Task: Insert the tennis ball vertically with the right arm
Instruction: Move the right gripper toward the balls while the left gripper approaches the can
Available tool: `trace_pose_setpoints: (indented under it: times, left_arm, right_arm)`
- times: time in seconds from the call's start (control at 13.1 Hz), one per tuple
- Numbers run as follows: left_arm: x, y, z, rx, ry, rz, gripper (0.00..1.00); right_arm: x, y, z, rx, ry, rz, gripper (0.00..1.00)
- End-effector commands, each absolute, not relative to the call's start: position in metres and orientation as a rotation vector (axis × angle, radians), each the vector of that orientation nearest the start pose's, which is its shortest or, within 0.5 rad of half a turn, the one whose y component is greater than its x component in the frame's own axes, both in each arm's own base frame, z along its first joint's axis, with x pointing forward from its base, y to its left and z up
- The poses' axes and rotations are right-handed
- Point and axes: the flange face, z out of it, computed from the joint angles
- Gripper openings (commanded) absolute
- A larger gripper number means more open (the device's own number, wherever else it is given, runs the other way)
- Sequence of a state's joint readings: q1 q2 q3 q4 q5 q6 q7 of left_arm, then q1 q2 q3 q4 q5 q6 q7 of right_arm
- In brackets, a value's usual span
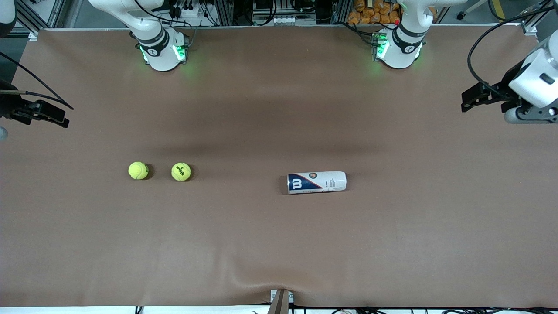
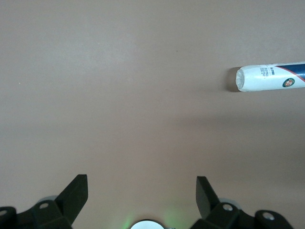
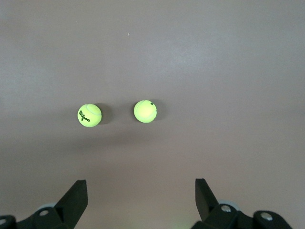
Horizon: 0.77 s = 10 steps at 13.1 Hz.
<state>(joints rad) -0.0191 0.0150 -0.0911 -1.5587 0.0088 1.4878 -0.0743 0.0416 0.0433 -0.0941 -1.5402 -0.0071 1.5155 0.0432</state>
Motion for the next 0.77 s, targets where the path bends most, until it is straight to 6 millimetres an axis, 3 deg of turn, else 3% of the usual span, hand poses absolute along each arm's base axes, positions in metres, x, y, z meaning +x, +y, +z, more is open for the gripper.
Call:
trace_pose_setpoints:
  times: [0.0,0.31,0.54,0.69]
  left_arm:
    - [0.553,-0.07,0.61,-3.132,0.086,0.132,1.0]
    - [0.57,-0.11,0.578,-3.13,0.199,0.138,1.0]
    - [0.587,-0.14,0.532,-3.127,0.281,0.229,1.0]
    - [0.595,-0.17,0.502,-3.094,0.367,0.239,1.0]
  right_arm:
    - [0.562,-0.03,0.608,-3.134,0.176,0.12,1.0]
    - [0.57,-0.025,0.591,-3.135,0.164,0.175,1.0]
    - [0.574,-0.022,0.58,-3.134,0.157,0.209,1.0]
    - [0.576,-0.017,0.575,-3.129,0.147,0.221,1.0]
